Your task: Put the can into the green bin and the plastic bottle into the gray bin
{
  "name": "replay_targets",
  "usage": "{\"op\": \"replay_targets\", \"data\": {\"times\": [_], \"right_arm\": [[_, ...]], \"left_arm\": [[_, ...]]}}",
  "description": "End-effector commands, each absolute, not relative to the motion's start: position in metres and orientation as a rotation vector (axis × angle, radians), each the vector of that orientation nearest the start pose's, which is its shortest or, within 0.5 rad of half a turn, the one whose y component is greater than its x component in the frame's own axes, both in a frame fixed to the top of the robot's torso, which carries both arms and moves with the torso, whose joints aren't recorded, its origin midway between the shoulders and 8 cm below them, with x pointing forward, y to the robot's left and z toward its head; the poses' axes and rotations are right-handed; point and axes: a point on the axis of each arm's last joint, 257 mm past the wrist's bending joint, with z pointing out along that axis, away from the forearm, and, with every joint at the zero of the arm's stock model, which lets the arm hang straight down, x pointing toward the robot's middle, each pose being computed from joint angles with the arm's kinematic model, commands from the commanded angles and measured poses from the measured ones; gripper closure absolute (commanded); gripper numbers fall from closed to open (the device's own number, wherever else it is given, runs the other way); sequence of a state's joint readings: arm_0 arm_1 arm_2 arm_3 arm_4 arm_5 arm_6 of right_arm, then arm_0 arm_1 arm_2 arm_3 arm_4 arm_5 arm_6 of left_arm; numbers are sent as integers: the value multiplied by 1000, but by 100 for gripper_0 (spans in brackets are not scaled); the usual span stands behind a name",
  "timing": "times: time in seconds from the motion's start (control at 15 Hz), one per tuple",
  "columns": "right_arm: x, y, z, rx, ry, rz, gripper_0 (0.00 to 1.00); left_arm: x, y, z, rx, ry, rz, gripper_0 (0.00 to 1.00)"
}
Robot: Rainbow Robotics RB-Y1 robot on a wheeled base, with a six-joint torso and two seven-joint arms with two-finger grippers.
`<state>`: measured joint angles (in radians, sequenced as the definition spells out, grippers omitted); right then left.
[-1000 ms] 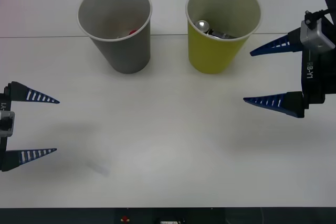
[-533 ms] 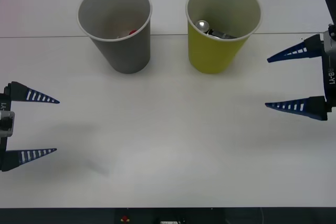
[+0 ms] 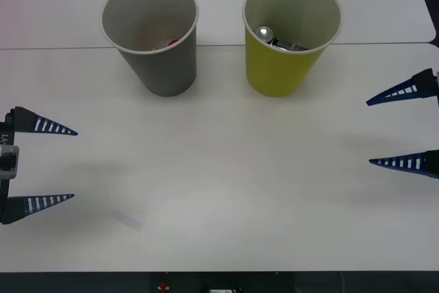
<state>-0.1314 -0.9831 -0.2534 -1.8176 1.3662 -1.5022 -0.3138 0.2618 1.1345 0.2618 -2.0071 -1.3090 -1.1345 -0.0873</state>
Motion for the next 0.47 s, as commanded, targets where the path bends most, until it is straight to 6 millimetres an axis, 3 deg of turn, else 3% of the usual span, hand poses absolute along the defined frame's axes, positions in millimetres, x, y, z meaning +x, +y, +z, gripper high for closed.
{"op": "replay_targets", "data": {"times": [0.07,0.47], "right_arm": [[371,-267,-125,-1604,1629,420,0],[373,-271,-122,-1590,1633,411,0]], "left_arm": [[341,286,-167,1762,1444,-118,0],[341,286,-167,1762,1444,-118,0]]}}
